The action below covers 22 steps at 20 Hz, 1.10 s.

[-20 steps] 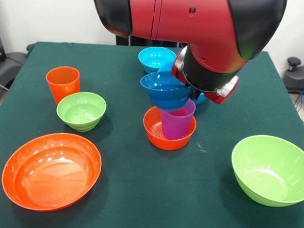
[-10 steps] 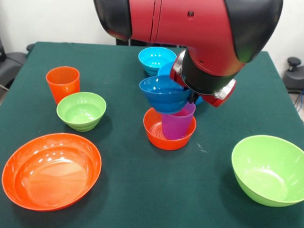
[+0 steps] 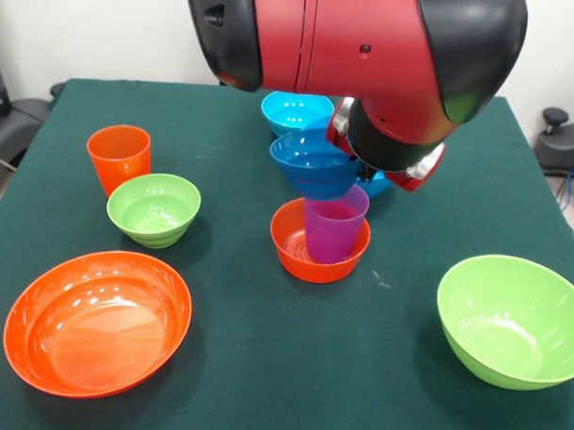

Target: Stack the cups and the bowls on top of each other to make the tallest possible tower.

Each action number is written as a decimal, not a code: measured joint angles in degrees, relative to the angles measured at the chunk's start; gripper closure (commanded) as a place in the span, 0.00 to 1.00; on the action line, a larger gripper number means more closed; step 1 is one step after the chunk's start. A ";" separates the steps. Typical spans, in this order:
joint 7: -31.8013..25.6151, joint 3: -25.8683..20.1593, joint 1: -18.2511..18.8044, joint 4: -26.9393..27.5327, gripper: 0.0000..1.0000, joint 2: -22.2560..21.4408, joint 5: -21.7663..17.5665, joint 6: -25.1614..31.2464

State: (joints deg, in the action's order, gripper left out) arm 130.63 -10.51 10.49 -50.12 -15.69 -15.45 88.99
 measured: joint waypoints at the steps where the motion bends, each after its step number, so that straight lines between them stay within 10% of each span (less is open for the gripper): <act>1: 0.00 0.00 0.00 -0.57 1.00 -0.15 0.12 -0.07; 22: 0.00 -0.03 0.09 -0.51 1.00 2.49 1.56 -2.88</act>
State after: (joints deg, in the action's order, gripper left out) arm 130.63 -10.54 10.58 -50.63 -13.20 -13.89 86.11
